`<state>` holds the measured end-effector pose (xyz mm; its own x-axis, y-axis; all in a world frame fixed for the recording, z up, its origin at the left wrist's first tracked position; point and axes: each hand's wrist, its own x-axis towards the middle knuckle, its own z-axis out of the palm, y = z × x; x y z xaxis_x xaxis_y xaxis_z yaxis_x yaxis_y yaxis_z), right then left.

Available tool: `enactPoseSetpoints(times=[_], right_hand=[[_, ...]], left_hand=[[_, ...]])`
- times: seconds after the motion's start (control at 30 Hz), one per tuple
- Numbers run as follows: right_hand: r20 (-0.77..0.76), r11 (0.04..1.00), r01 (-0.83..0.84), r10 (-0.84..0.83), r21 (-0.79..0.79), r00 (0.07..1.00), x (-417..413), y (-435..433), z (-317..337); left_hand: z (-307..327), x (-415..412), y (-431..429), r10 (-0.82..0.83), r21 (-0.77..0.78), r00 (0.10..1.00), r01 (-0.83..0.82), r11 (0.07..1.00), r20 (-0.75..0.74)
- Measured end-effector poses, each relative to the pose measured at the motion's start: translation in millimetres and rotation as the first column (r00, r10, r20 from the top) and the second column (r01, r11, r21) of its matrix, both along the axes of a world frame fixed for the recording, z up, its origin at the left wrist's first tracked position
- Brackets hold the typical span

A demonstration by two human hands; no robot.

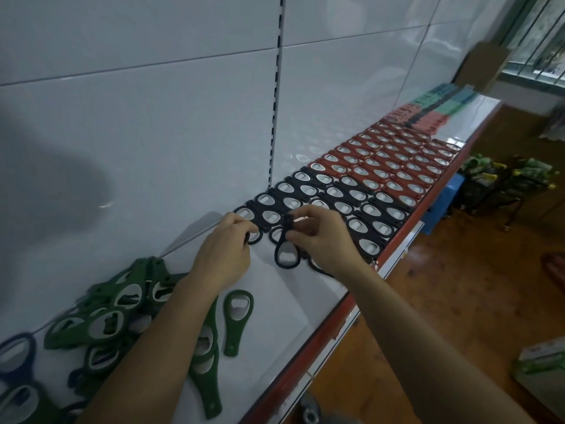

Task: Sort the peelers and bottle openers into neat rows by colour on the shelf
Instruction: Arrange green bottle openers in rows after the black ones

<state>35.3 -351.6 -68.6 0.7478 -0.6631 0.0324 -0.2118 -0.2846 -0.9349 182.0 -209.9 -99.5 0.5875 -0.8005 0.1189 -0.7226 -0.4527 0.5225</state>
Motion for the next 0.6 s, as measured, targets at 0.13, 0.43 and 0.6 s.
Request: enactPoseSetpoints(times=[0.13, 0.43, 0.6], right_hand=[[-0.272, 0.902, -0.215, 0.115, -0.374, 0.955, 21.4, 9.2, -5.4], [-0.396, 0.777, -0.268, 0.025, -0.57, 0.918, -1.1, 41.7, -23.4], [-0.346, 0.779, -0.204, -0.017, -0.593, 0.938, -10.1, 38.5, -32.4]], left_hand=[[-2.5, 1.2, 1.6, 0.031, -0.014, 0.997, -0.03, 0.999, 0.073], [-13.9, 11.1, 6.0, 0.002, 0.0, 0.993, -0.002, 1.0, 0.122], [-18.2, 11.4, 5.5, -0.027, 0.003, 0.992, 0.027, 1.0, 0.121]])
